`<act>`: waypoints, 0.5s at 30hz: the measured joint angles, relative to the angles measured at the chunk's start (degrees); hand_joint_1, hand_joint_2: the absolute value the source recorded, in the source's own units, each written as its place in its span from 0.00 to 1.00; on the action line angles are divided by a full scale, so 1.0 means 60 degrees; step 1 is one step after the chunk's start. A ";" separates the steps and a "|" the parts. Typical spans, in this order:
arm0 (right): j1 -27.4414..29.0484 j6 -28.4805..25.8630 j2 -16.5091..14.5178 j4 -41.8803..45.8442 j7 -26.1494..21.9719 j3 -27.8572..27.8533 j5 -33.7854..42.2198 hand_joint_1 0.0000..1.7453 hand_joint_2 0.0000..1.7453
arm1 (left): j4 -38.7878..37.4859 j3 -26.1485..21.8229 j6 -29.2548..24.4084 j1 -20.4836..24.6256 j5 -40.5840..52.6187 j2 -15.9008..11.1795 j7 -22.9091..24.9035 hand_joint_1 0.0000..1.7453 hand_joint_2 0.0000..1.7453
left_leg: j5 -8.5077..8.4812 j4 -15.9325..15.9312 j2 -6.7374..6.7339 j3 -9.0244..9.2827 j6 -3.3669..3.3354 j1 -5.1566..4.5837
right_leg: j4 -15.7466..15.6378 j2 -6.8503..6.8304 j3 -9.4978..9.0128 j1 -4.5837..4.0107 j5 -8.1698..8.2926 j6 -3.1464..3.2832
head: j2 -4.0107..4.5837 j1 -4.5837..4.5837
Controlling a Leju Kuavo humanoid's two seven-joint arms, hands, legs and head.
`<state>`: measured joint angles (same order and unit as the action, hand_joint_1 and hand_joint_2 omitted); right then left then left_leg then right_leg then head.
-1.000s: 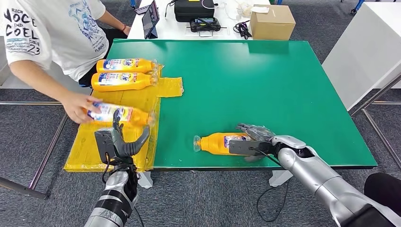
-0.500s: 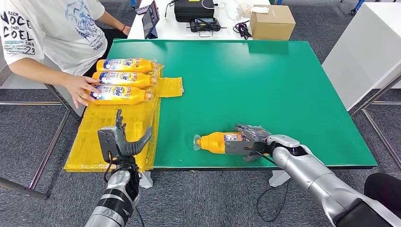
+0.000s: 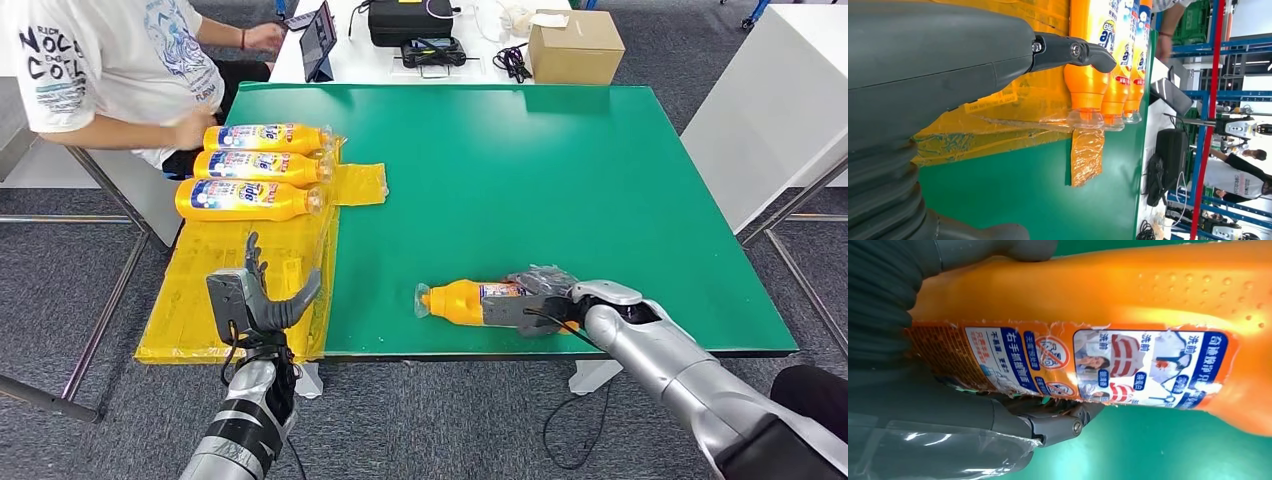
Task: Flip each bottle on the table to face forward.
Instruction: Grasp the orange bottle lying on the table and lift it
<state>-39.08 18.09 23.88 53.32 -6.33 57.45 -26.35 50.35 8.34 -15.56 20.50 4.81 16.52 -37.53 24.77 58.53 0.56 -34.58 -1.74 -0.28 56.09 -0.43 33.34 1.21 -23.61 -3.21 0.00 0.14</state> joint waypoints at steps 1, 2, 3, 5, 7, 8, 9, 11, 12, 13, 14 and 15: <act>0.0000 -0.0083 0.0065 0.0125 0.0005 0.0021 0.0021 1.00 1.00 | -0.0002 -0.0001 -0.0015 -0.0002 0.0000 0.0000 -0.0001 0.00 1.00 | 0.0000 0.0000 0.0002 -0.0001 0.0000 0.0000 | 0.0000 -0.0001 0.0000 0.0000 0.0000 0.0000 | 0.0000 0.0000; 0.0009 -0.0214 0.0135 0.0264 0.0014 0.0032 0.0054 1.00 1.00 | -0.0002 -0.0003 -0.0036 -0.0005 0.0001 0.0000 -0.0001 0.00 1.00 | 0.0000 0.0000 0.0003 -0.0002 0.0000 0.0000 | 0.0000 -0.0002 0.0001 0.0000 0.0000 0.0000 | 0.0000 0.0001; 0.0035 -0.0408 0.0199 0.0422 0.0028 0.0020 0.0095 1.00 1.00 | -0.0002 -0.0007 -0.0060 -0.0009 0.0003 0.0000 -0.0002 0.00 1.00 | 0.0000 0.0000 0.0003 -0.0002 0.0000 0.0000 | 0.0000 -0.0002 0.0001 0.0000 0.0000 0.0000 | 0.0000 0.0001; 0.0244 -0.1268 0.0273 0.0812 0.0105 -0.0133 0.0040 1.00 1.00 | 0.0012 -0.0021 -0.0120 -0.0028 0.0037 0.0000 0.0003 0.00 1.00 | 0.0000 0.0000 0.0002 -0.0003 0.0000 0.0003 | 0.0001 -0.0002 0.0001 -0.0002 -0.0001 0.0000 | 0.0000 0.0002; 0.0772 -0.2653 0.0147 0.1308 0.0268 -0.0628 -0.0410 1.00 1.00 | 0.0090 -0.0040 -0.0166 -0.0094 0.0124 -0.0001 0.0044 0.00 1.00 | 0.0002 -0.0002 0.0005 -0.0004 0.0001 0.0007 | 0.0001 -0.0005 0.0000 -0.0005 -0.0002 -0.0001 | 0.0000 0.0002; 0.1121 -0.3251 0.0001 0.1572 0.0356 -0.0999 -0.0729 1.00 1.00 | 0.0166 -0.0053 -0.0176 -0.0150 0.0176 -0.0002 0.0077 0.00 1.00 | 0.0003 -0.0003 0.0006 -0.0006 0.0002 0.0008 | 0.0001 -0.0006 0.0002 -0.0006 -0.0003 -0.0001 | 0.0000 0.0002; 0.1478 -0.3634 -0.0176 0.1816 0.0421 -0.1377 -0.1018 1.00 1.00 | 0.0250 -0.0069 -0.0180 -0.0210 0.0220 -0.0003 0.0111 0.00 1.00 | 0.0004 -0.0003 0.0005 -0.0008 0.0003 0.0009 | 0.0001 -0.0006 0.0005 -0.0007 -0.0004 -0.0001 | 0.0000 0.0000; 0.2159 -0.3986 -0.0575 0.2279 0.0409 -0.2099 -0.1408 1.00 1.00 | 0.0408 -0.0103 -0.0163 -0.0317 0.0291 -0.0004 0.0161 0.00 1.00 | 0.0005 -0.0005 0.0005 -0.0014 0.0004 0.0011 | 0.0002 -0.0006 0.0015 -0.0008 -0.0005 0.0000 | 0.0000 -0.0001; 0.2492 -0.4214 -0.0803 0.2500 0.0312 -0.2460 -0.1553 1.00 1.00 | 0.0476 -0.0118 -0.0151 -0.0363 0.0331 -0.0004 0.0190 0.00 1.00 | 0.0004 -0.0005 0.0010 -0.0019 0.0004 0.0013 | 0.0002 -0.0010 0.0019 -0.0010 -0.0006 0.0001 | 0.0000 -0.0001; 0.2843 -0.4591 -0.1084 0.2743 0.0158 -0.2891 -0.1705 1.00 1.00 | 0.0547 -0.0135 -0.0138 -0.0416 0.0374 -0.0004 0.0236 0.00 1.00 | 0.0004 -0.0006 0.0018 -0.0023 0.0004 0.0018 | 0.0003 -0.0014 0.0021 -0.0012 -0.0007 0.0003 | 0.0000 0.0000; 0.3198 -0.5088 -0.1398 0.2987 -0.0034 -0.3369 -0.1861 1.00 1.00 | 0.0617 -0.0151 -0.0116 -0.0478 0.0415 -0.0004 0.0299 0.00 1.00 | 0.0003 -0.0006 0.0023 -0.0026 0.0005 0.0021 | 0.0003 -0.0018 0.0022 -0.0014 -0.0008 0.0004 | 0.0000 0.0000; 0.3546 -0.5655 -0.1748 0.3242 -0.0241 -0.3889 -0.2013 1.00 1.00 | 0.0684 -0.0165 -0.0063 -0.0548 0.0447 -0.0004 0.0377 0.00 1.00 | 0.0004 -0.0006 0.0024 -0.0027 0.0005 0.0025 | 0.0003 -0.0019 0.0023 -0.0016 -0.0008 0.0004 | 0.0000 -0.0001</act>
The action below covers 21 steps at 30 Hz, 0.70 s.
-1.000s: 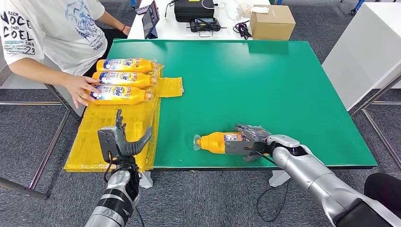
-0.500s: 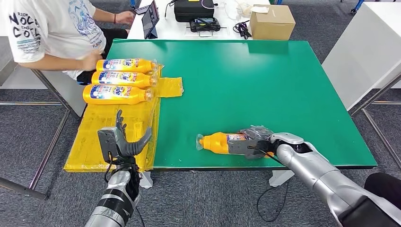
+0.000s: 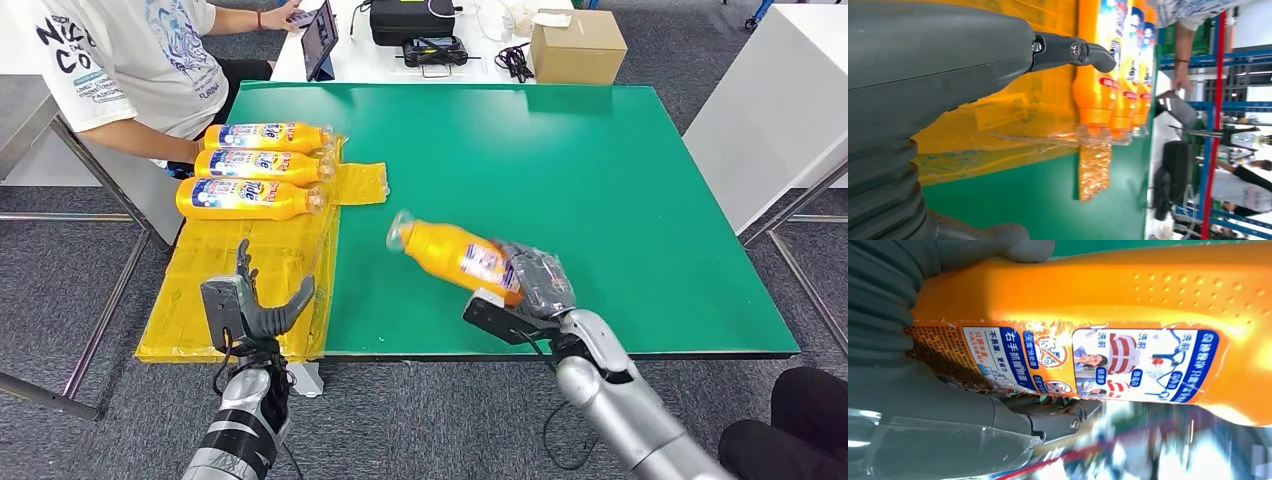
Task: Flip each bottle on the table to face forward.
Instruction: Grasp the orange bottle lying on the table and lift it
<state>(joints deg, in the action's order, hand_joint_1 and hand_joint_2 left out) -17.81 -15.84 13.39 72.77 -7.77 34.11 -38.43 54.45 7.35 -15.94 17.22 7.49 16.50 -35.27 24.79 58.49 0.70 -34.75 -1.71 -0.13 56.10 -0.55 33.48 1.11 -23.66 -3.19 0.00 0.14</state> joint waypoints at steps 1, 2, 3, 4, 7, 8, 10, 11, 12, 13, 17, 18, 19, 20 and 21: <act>0.0322 -0.0539 -0.0344 0.0239 -0.0202 -0.0493 -0.0107 1.00 1.00 | 0.0057 -0.0009 0.0083 -0.0068 -0.0001 0.0000 0.0074 0.00 1.00 | 0.0000 0.0000 -0.0002 0.0000 0.0000 0.0001 | 0.0000 0.0001 0.0002 -0.0001 0.0000 0.0000 | 0.0000 0.0000; 0.0607 -0.1004 -0.0660 0.0452 -0.0394 -0.0936 -0.0176 1.00 1.00 | 0.0110 -0.0011 0.0194 -0.0131 -0.0022 0.0000 0.0137 0.00 1.00 | 0.0000 0.0000 -0.0003 0.0000 0.0000 0.0001 | -0.0001 0.0001 0.0004 0.0000 0.0000 0.0000 | 0.0000 0.0000; 0.0844 -0.1361 -0.0930 0.0633 -0.0560 -0.1316 -0.0209 1.00 1.00 | 0.0159 -0.0009 0.0312 -0.0183 -0.0061 0.0000 0.0189 0.00 1.00 | 0.0000 0.0000 -0.0004 -0.0001 0.0000 0.0000 | -0.0001 0.0001 0.0005 0.0001 -0.0001 0.0001 | 0.0000 0.0000; 0.1047 -0.1614 -0.1163 0.0786 -0.0709 -0.1660 -0.0212 1.00 1.00 | 0.0210 -0.0007 0.0447 -0.0228 -0.0132 0.0000 0.0242 0.00 1.00 | 0.0000 0.0000 -0.0003 -0.0001 0.0000 -0.0001 | -0.0001 0.0001 0.0005 0.0003 -0.0001 0.0001 | 0.0000 0.0001; 0.1514 -0.1975 -0.1708 0.1097 -0.1305 -0.2540 0.0034 1.00 1.00 | 0.0376 0.0038 0.1187 -0.0345 -0.0569 0.0000 0.0458 0.00 1.00 | 0.0000 0.0000 -0.0004 -0.0002 -0.0001 -0.0012 | -0.0003 0.0002 0.0005 0.0011 0.0000 0.0000 | 0.0000 0.0004; 0.1636 -0.2008 -0.1854 0.1150 -0.1585 -0.2785 0.0171 1.00 1.00 | 0.0444 0.0080 0.1564 -0.0381 -0.0777 0.0000 0.0548 0.00 1.00 | -0.0001 0.0000 -0.0005 -0.0002 -0.0002 -0.0016 | -0.0003 0.0002 0.0005 0.0013 0.0001 0.0000 | 0.0000 0.0004; 0.1836 -0.1979 -0.2111 0.1188 -0.2078 -0.3201 0.0345 1.00 1.00 | 0.0603 0.0208 0.2326 -0.0436 -0.1186 0.0000 0.0737 0.00 1.00 | -0.0001 0.0000 -0.0009 -0.0001 -0.0002 -0.0021 | -0.0003 0.0003 0.0005 0.0016 0.0002 -0.0002 | 0.0000 0.0003; 0.1917 -0.1947 -0.2212 0.1190 -0.2254 -0.3351 0.0369 1.00 1.00 | 0.0678 0.0278 0.2660 -0.0456 -0.1361 -0.0001 0.0822 0.00 1.00 | -0.0001 0.0000 -0.0010 0.0000 -0.0003 -0.0022 | -0.0003 0.0004 0.0005 0.0016 0.0003 -0.0002 | 0.0000 0.0003; 0.1987 -0.1914 -0.2295 0.1183 -0.2398 -0.3462 0.0376 1.00 1.00 | 0.0747 0.0352 0.2966 -0.0473 -0.1523 -0.0004 0.0896 0.00 1.00 | -0.0001 0.0000 -0.0011 0.0000 -0.0003 -0.0022 | -0.0003 0.0004 0.0005 0.0016 0.0003 -0.0002 | 0.0000 0.0003; 0.2046 -0.1879 -0.2364 0.1166 -0.2518 -0.3542 0.0375 1.00 1.00 | 0.0803 0.0426 0.3252 -0.0488 -0.1667 -0.0009 0.0960 0.00 1.00 | -0.0001 0.0001 -0.0011 0.0000 -0.0003 -0.0022 | -0.0003 0.0004 0.0005 0.0016 0.0003 -0.0002 | 0.0000 0.0003; 0.2193 -0.1727 -0.2588 0.1027 -0.2819 -0.3746 0.0378 1.00 1.00 | 0.0972 0.0724 0.3952 -0.0527 -0.1943 -0.0040 0.1070 0.00 1.00 | -0.0001 0.0000 -0.0014 0.0000 -0.0003 -0.0021 | -0.0002 0.0005 0.0007 0.0014 0.0003 -0.0002 | 0.0000 0.0003; 0.2211 -0.1673 -0.2629 0.0977 -0.2869 -0.3777 0.0392 1.00 1.00 | 0.1009 0.0795 0.4081 -0.0535 -0.1964 -0.0054 0.1072 0.00 1.00 | -0.0001 0.0000 -0.0015 0.0000 -0.0002 -0.0020 | -0.0002 0.0006 0.0007 0.0014 0.0003 -0.0002 | 0.0000 0.0003; 0.2223 -0.1594 -0.2671 0.0911 -0.2922 -0.3797 0.0408 1.00 1.00 | 0.1050 0.0874 0.4253 -0.0545 -0.1974 -0.0075 0.1072 0.00 1.00 | -0.0001 0.0000 -0.0015 0.0000 -0.0002 -0.0019 | -0.0001 0.0006 0.0008 0.0014 0.0003 -0.0002 | 0.0000 0.0004; 0.2232 -0.1497 -0.2716 0.0822 -0.2983 -0.3806 0.0420 1.00 1.00 | 0.1094 0.0963 0.4456 -0.0556 -0.1987 -0.0097 0.1071 0.00 1.00 | -0.0001 0.0000 -0.0015 0.0000 -0.0002 -0.0018 | -0.0001 0.0006 0.0008 0.0013 0.0002 -0.0002 | 0.0000 0.0005; 0.2236 -0.1394 -0.2776 0.0699 -0.3060 -0.3810 0.0426 1.00 1.00 | 0.1144 0.1064 0.4670 -0.0569 -0.1995 -0.0120 0.1069 0.00 1.00 | -0.0001 0.0000 -0.0016 -0.0001 -0.0002 -0.0018 | -0.0001 0.0007 0.0008 0.0013 0.0002 -0.0002 | 0.0000 0.0005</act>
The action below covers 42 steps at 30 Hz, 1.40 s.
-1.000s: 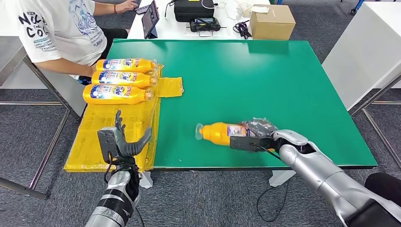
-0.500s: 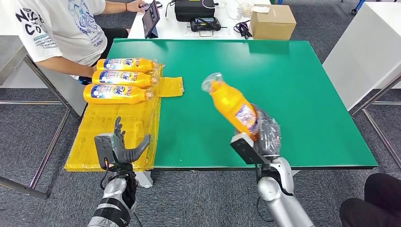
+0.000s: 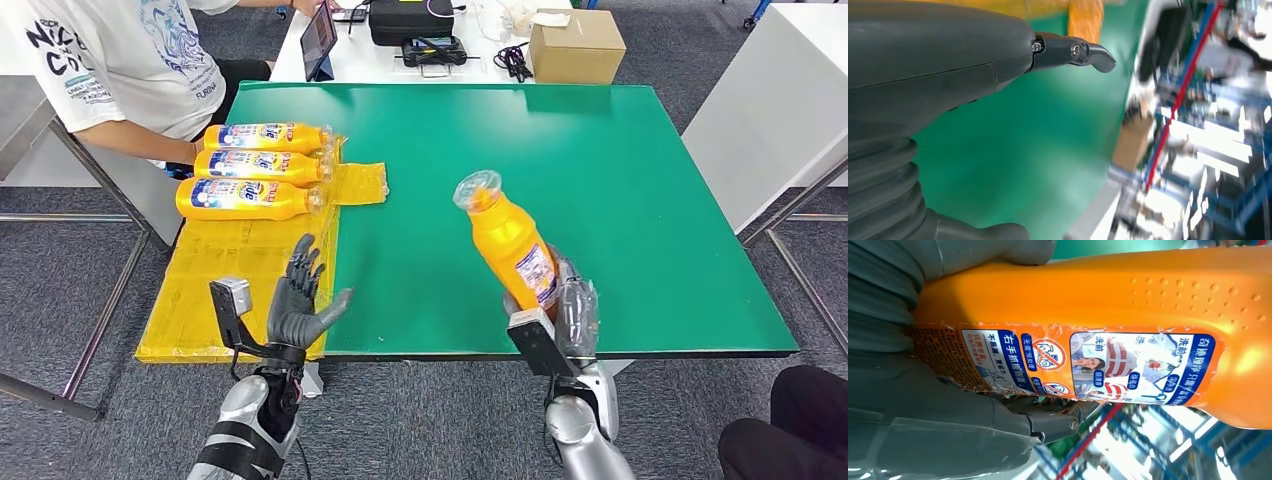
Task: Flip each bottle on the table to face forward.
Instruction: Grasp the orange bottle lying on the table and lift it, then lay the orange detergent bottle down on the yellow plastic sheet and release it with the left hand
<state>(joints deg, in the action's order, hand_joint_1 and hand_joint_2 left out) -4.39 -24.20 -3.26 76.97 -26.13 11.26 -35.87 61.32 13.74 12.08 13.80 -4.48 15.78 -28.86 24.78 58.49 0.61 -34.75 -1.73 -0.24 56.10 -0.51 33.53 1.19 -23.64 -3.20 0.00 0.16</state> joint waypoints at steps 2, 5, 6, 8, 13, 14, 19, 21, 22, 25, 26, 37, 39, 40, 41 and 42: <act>0.0004 0.0208 -0.0155 -0.0330 -0.0188 0.0008 0.0012 1.00 1.00 | 0.0111 0.0226 0.0380 -0.0025 0.0021 -0.0044 -0.0022 0.00 1.00 | 0.0000 -0.0001 0.0000 -0.0001 0.0000 0.0000 | 0.0000 0.0000 0.0000 0.0000 0.0000 0.0000 | 0.0000 0.0001; -0.0009 0.0476 -0.0449 -0.0942 -0.0471 0.0096 0.0044 1.00 1.00 | 0.0297 0.0573 0.0756 -0.0056 0.0175 -0.0120 -0.0088 0.00 1.00 | 0.0000 -0.0001 0.0000 -0.0003 0.0000 0.0000 | 0.0001 0.0000 0.0000 0.0000 0.0000 0.0000 | 0.0000 0.0000; -0.0024 0.0555 -0.0562 -0.1148 -0.0536 0.0153 0.0056 1.00 1.00 | 0.0359 0.0691 0.0851 -0.0062 0.0238 -0.0148 -0.0103 0.00 1.00 | 0.0000 -0.0001 0.0000 -0.0003 0.0000 0.0000 | 0.0001 0.0000 0.0000 0.0000 0.0000 0.0000 | 0.0000 -0.0001; -0.0074 0.0682 -0.0792 -0.1503 -0.0598 0.0313 0.0100 1.00 1.00 | 0.0446 0.0907 0.0993 -0.0065 0.0330 -0.0193 -0.0110 0.00 1.00 | 0.0000 -0.0002 -0.0001 -0.0002 0.0000 0.0001 | 0.0001 0.0001 0.0001 0.0000 0.0000 0.0000 | 0.0000 -0.0001; -0.0313 0.0861 -0.1175 -0.2048 -0.0589 0.0694 0.0165 1.00 1.00 | 0.0494 0.1219 0.1106 -0.0062 0.0532 -0.0263 -0.0157 0.00 1.00 | -0.0003 -0.0002 0.0000 -0.0002 -0.0001 0.0001 | 0.0002 0.0001 0.0000 0.0001 0.0000 0.0000 | 0.0000 -0.0001; -0.0387 0.0898 -0.1224 -0.2135 -0.0569 0.0776 0.0152 1.00 1.00 | 0.0494 0.1271 0.1135 -0.0060 0.0585 -0.0280 -0.0181 0.00 1.00 | -0.0003 -0.0002 -0.0002 -0.0002 -0.0002 0.0000 | 0.0002 0.0001 0.0001 0.0001 0.0000 0.0000 | 0.0000 -0.0001; -0.0781 0.0911 -0.1474 -0.2519 -0.0433 0.1213 0.0003 1.00 1.00 | 0.0494 0.1516 0.1283 -0.0048 0.0742 -0.0307 -0.0254 0.00 1.00 | -0.0004 -0.0001 -0.0003 0.0001 -0.0003 -0.0001 | 0.0001 0.0003 0.0001 0.0002 0.0000 0.0000 | 0.0000 0.0000; -0.0859 0.0902 -0.1519 -0.2621 -0.0422 0.1302 -0.0003 1.00 1.00 | 0.0494 0.1561 0.1284 -0.0047 0.0745 -0.0320 -0.0260 0.00 1.00 | -0.0004 -0.0001 -0.0003 0.0000 -0.0003 -0.0001 | 0.0001 0.0003 0.0001 0.0001 0.0000 0.0000 | 0.0000 0.0000; -0.0880 0.0897 -0.1530 -0.2665 -0.0421 0.1334 0.0000 1.00 1.00 | 0.0494 0.1578 0.1283 -0.0047 0.0748 -0.0328 -0.0261 0.00 1.00 | -0.0003 -0.0001 -0.0003 -0.0001 -0.0003 -0.0001 | 0.0001 0.0003 0.0001 0.0001 0.0000 0.0000 | 0.0000 0.0001; -0.0921 0.0884 -0.1552 -0.2772 -0.0422 0.1416 -0.0015 1.00 1.00 | 0.0494 0.1616 0.1313 -0.0046 0.0831 -0.0345 -0.0271 0.00 1.00 | -0.0003 -0.0001 -0.0004 -0.0002 -0.0003 -0.0001 | 0.0001 0.0003 0.0002 0.0001 0.0000 0.0000 | 0.0000 0.0002; -0.0940 0.0876 -0.1561 -0.2804 -0.0422 0.1456 -0.0036 1.00 1.00 | 0.0494 0.1635 0.1342 -0.0046 0.0882 -0.0357 -0.0280 0.00 1.00 | -0.0003 -0.0001 -0.0004 -0.0002 -0.0003 -0.0001 | 0.0001 0.0003 0.0003 0.0001 0.0000 0.0000 | 0.0000 0.0002; -0.1351 0.0338 -0.1680 -0.3270 0.0063 0.2333 -0.1102 1.00 1.00 | 0.0151 0.1657 0.1801 0.0111 0.0624 -0.0458 -0.0345 0.00 1.00 | -0.0004 -0.0001 -0.0006 0.0000 -0.0002 0.0001 | 0.0002 0.0004 0.0004 0.0001 0.0000 0.0001 | 0.0000 0.0002; -0.1427 0.0185 -0.1685 -0.3454 0.0139 0.2564 -0.1415 1.00 1.00 | 0.0042 0.1604 0.1879 0.0149 0.0523 -0.0459 -0.0278 0.00 1.00 | -0.0004 -0.0001 -0.0009 0.0000 -0.0002 0.0001 | 0.0002 0.0006 0.0006 0.0001 0.0000 0.0001 | 0.0000 0.0004; -0.1447 0.0141 -0.1698 -0.3526 0.0141 0.2684 -0.1497 1.00 1.00 | -0.0014 0.1589 0.1896 0.0166 0.0502 -0.0459 -0.0251 0.00 1.00 | -0.0004 -0.0001 -0.0010 0.0000 -0.0002 0.0000 | 0.0002 0.0007 0.0007 0.0001 0.0000 0.0001 | 0.0000 -0.0001; -0.1463 0.0111 -0.1712 -0.3590 0.0135 0.2788 -0.1549 1.00 1.00 | -0.0064 0.1578 0.1913 0.0184 0.0482 -0.0459 -0.0228 0.00 1.00 | -0.0004 -0.0001 -0.0009 -0.0001 -0.0002 0.0000 | 0.0002 0.0006 0.0008 0.0001 0.0000 0.0001 | 0.0000 -0.0001; -0.1488 0.0089 -0.1724 -0.3655 0.0140 0.2875 -0.1586 1.00 1.00 | -0.0117 0.1570 0.1932 0.0193 0.0452 -0.0459 -0.0208 0.00 1.00 | -0.0004 -0.0001 -0.0008 -0.0002 -0.0002 0.0000 | 0.0002 0.0006 0.0009 0.0001 0.0000 0.0001 | 0.0000 -0.0001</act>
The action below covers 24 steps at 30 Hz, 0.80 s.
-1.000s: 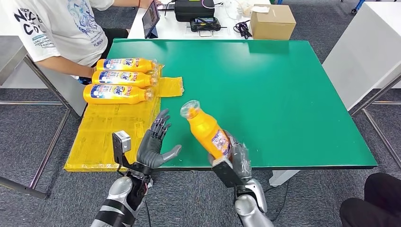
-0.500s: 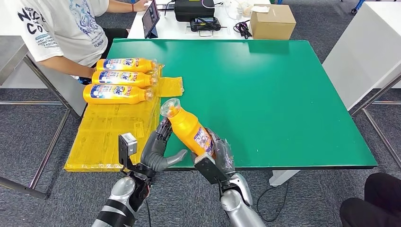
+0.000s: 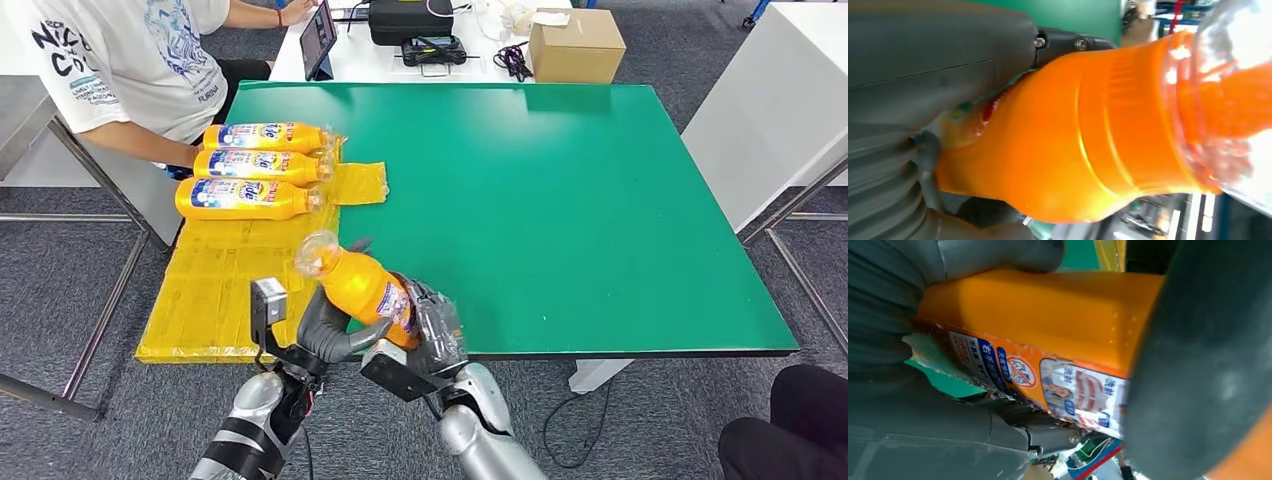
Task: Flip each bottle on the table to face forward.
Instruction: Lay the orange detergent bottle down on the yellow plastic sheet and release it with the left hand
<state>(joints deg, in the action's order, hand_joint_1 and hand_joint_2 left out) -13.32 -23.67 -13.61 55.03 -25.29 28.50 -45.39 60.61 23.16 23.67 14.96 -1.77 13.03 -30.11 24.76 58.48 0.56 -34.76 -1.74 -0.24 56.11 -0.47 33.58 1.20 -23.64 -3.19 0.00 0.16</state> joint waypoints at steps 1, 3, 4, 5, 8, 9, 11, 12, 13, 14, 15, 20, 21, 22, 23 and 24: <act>-0.0038 -0.0021 -0.0005 -0.0073 0.0027 0.0062 -0.0061 1.00 1.00 | -0.0047 -0.0016 0.0021 0.0007 -0.0056 0.0000 0.0014 0.00 1.00 | 0.0000 0.0000 0.0000 0.0000 0.0000 0.0000 | 0.0000 0.0000 0.0000 0.0000 0.0000 0.0000 | 0.0000 -0.0002; -0.0147 -0.0081 0.0004 -0.0287 0.0106 0.0188 -0.0262 1.00 1.00 | -0.0180 -0.0069 0.0116 0.0028 -0.0252 0.0000 0.0075 0.00 1.00 | 0.0000 0.0000 -0.0006 0.0000 0.0000 0.0000 | -0.0001 0.0004 0.0002 0.0000 0.0000 0.0000 | 0.0000 0.0001; -0.0197 -0.0128 0.0006 -0.0414 0.0132 0.0263 -0.0369 1.00 1.00 | -0.0261 -0.0109 0.0191 0.0037 -0.0401 0.0000 0.0117 0.00 1.00 | 0.0000 0.0000 -0.0010 0.0000 0.0000 0.0000 | -0.0001 0.0007 0.0003 0.0000 0.0000 0.0001 | 0.0000 0.0001; -0.0236 -0.0179 0.0005 -0.0542 0.0132 0.0338 -0.0448 1.00 1.00 | -0.0345 -0.0154 0.0269 0.0045 -0.0558 0.0000 0.0163 0.00 1.00 | 0.0000 0.0000 -0.0012 0.0001 0.0000 0.0000 | -0.0001 0.0009 0.0004 0.0000 0.0000 0.0001 | 0.0000 0.0001; -0.0288 -0.0300 -0.0006 -0.0864 0.0096 0.0531 -0.0521 1.00 1.00 | -0.0556 -0.0274 0.0439 0.0054 -0.0974 0.0004 0.0309 0.00 1.00 | 0.0000 0.0000 -0.0010 0.0001 0.0000 0.0000 | -0.0001 0.0010 0.0006 0.0000 0.0001 0.0001 | 0.0000 0.0002; -0.0299 -0.0320 -0.0010 -0.0949 0.0096 0.0581 -0.0516 1.00 1.00 | -0.0620 -0.0313 0.0482 0.0057 -0.1130 0.0010 0.0380 0.00 1.00 | 0.0000 0.0000 -0.0010 0.0001 0.0000 0.0000 | -0.0001 0.0010 0.0006 0.0000 0.0001 0.0001 | 0.0000 0.0001; -0.0333 -0.0330 -0.0012 -0.1097 0.0097 0.0658 -0.0491 1.00 1.00 | -0.0747 -0.0392 0.0561 0.0062 -0.1540 0.0041 0.0563 0.00 1.00 | 0.0000 0.0000 -0.0012 0.0000 0.0000 0.0000 | -0.0001 0.0011 0.0007 0.0000 0.0001 0.0001 | 0.0000 0.0001; -0.0357 -0.0323 -0.0013 -0.1164 0.0098 0.0697 -0.0465 1.00 1.00 | -0.0807 -0.0433 0.0598 0.0064 -0.1745 0.0062 0.0655 0.00 1.00 | 0.0000 0.0000 -0.0012 0.0001 0.0000 0.0000 | -0.0001 0.0011 0.0007 0.0000 0.0001 0.0001 | 0.0000 0.0000; -0.0380 -0.0307 -0.0013 -0.1225 0.0099 0.0730 -0.0436 1.00 1.00 | -0.0861 -0.0473 0.0631 0.0065 -0.1918 0.0082 0.0728 0.00 1.00 | 0.0000 0.0000 -0.0013 0.0001 0.0000 0.0000 | -0.0001 0.0011 0.0007 0.0000 0.0001 0.0001 | 0.0000 0.0001; -0.0403 -0.0288 -0.0013 -0.1281 0.0097 0.0760 -0.0400 1.00 1.00 | -0.0908 -0.0512 0.0661 0.0066 -0.2043 0.0098 0.0780 0.00 1.00 | 0.0000 0.0000 -0.0012 0.0001 0.0000 0.0000 | -0.0001 0.0011 0.0007 0.0000 0.0001 0.0001 | 0.0000 0.0002; -0.0424 -0.0273 -0.0013 -0.1333 0.0094 0.0785 -0.0363 1.00 1.00 | -0.0951 -0.0549 0.0685 0.0067 -0.2138 0.0114 0.0811 0.00 1.00 | 0.0000 0.0000 -0.0012 0.0001 0.0000 0.0000 | -0.0001 0.0011 0.0007 0.0000 0.0001 0.0001 | 0.0000 0.0001; -0.0545 -0.0129 -0.0013 -0.1542 0.0001 0.0856 -0.0183 1.00 1.00 | -0.1090 -0.0731 0.0800 0.0073 -0.2551 0.0186 0.0853 0.00 1.00 | 0.0000 0.0000 -0.0013 0.0001 0.0000 0.0000 | -0.0001 0.0012 0.0008 0.0000 0.0001 0.0001 | 0.0000 0.0000; -0.0572 -0.0082 -0.0013 -0.1563 -0.0020 0.0867 -0.0146 1.00 1.00 | -0.1093 -0.0762 0.0821 0.0070 -0.2591 0.0191 0.0841 0.09 1.00 | 0.0000 0.0000 -0.0014 0.0001 0.0000 0.0000 | -0.0001 0.0013 0.0008 0.0000 0.0001 0.0001 | 0.0000 0.0000; -0.0595 -0.0036 -0.0013 -0.1577 -0.0037 0.0877 -0.0104 1.00 1.00 | -0.1092 -0.0788 0.0838 0.0066 -0.2615 0.0198 0.0813 0.34 1.00 | 0.0000 0.0000 -0.0013 0.0001 0.0000 0.0000 | -0.0001 0.0013 0.0008 0.0000 0.0001 0.0001 | 0.0000 0.0001; -0.0614 0.0012 -0.0013 -0.1585 -0.0054 0.0885 -0.0054 1.00 1.00 | -0.1089 -0.0806 0.0851 0.0060 -0.2635 0.0203 0.0771 0.59 1.00 | 0.0000 0.0000 -0.0013 0.0001 0.0000 0.0000 | -0.0001 0.0013 0.0008 0.0000 0.0001 0.0001 | 0.0000 0.0000; -0.0624 0.0059 -0.0013 -0.1587 -0.0067 0.0888 -0.0001 1.00 1.00 | -0.1083 -0.0818 0.0859 0.0052 -0.2647 0.0208 0.0722 0.84 1.00 | 0.0000 0.0000 -0.0013 0.0001 0.0000 0.0000 | -0.0001 0.0013 0.0008 0.0000 0.0001 0.0001 | 0.0000 0.0000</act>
<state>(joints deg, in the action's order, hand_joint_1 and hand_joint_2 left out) -17.07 -23.32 -13.68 45.51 -25.70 33.83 -45.40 54.12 18.25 28.82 15.27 -17.66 14.27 -25.78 24.76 58.48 0.48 -34.75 -1.74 -0.24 56.10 -0.39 33.63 1.20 -23.64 -3.19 0.00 0.16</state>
